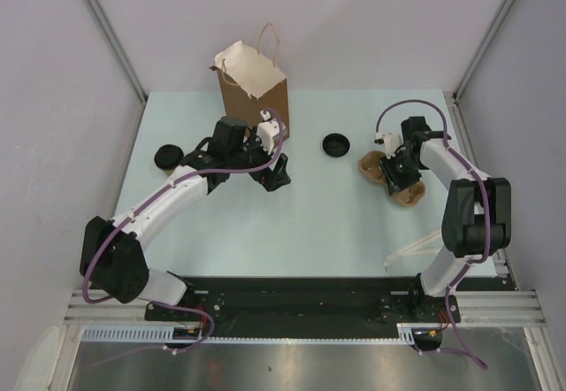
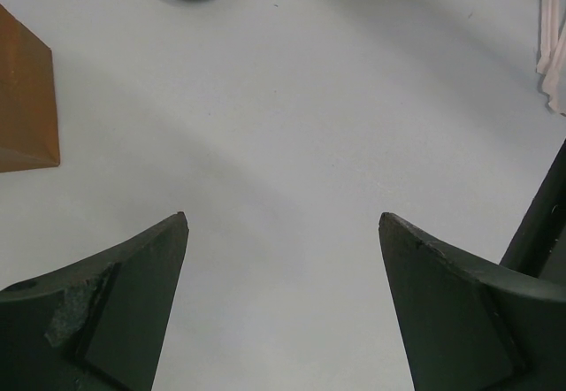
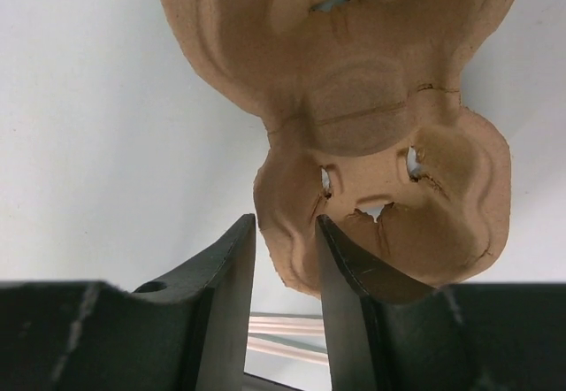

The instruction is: Pack the takeout coffee

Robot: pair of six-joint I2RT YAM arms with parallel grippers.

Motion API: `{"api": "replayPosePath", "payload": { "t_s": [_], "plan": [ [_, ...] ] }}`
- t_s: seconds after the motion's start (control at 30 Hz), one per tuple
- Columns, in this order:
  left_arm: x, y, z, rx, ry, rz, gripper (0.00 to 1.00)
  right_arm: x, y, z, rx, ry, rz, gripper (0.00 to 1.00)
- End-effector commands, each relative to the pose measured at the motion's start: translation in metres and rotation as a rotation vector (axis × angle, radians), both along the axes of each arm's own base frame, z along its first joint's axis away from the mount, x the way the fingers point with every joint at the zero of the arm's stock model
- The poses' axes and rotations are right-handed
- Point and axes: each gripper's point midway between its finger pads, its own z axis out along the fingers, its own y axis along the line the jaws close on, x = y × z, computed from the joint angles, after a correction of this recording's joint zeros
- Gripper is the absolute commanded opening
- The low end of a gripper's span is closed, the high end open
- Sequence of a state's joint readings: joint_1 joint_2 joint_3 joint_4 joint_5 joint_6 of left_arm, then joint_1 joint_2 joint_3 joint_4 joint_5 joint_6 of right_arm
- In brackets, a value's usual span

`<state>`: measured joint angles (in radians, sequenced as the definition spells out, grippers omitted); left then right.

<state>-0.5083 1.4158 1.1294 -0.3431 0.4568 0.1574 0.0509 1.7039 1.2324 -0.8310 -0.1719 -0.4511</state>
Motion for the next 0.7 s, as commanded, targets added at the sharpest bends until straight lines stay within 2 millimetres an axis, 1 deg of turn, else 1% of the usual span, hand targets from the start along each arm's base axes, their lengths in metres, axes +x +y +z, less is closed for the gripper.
{"api": "replayPosePath", "payload": {
  "t_s": [0.0,0.27,0.4,0.47,0.5,0.67],
  "plan": [
    [-0.0012,-0.0078,0.0076,-0.036,-0.017,-0.023,0.94,0.0068,-0.0025,-0.0048,-0.013,-0.016,0.019,0.38],
    [0.0001,-0.0082,0.0063,-0.033,-0.014,-0.022,0.94,0.0058,-0.004,-0.0095,-0.008,-0.001,0.02,0.37],
    [0.0008,-0.0072,0.0044,-0.026,-0.013,-0.021,0.94,0.0059,-0.0028,-0.009,-0.001,-0.001,0.023,0.33],
    [0.0007,-0.0082,0.0052,-0.028,-0.013,-0.022,0.94,0.0051,-0.0037,-0.0095,0.0,0.001,0.023,0.28],
    [0.0013,-0.0078,0.0046,-0.028,-0.011,-0.021,0.94,0.0057,-0.0028,-0.0085,0.004,-0.002,0.024,0.23],
    [0.0014,-0.0083,0.0034,-0.029,-0.007,-0.021,0.94,0.0047,0.0026,0.0003,0.03,-0.02,0.03,0.16]
  ]
}}
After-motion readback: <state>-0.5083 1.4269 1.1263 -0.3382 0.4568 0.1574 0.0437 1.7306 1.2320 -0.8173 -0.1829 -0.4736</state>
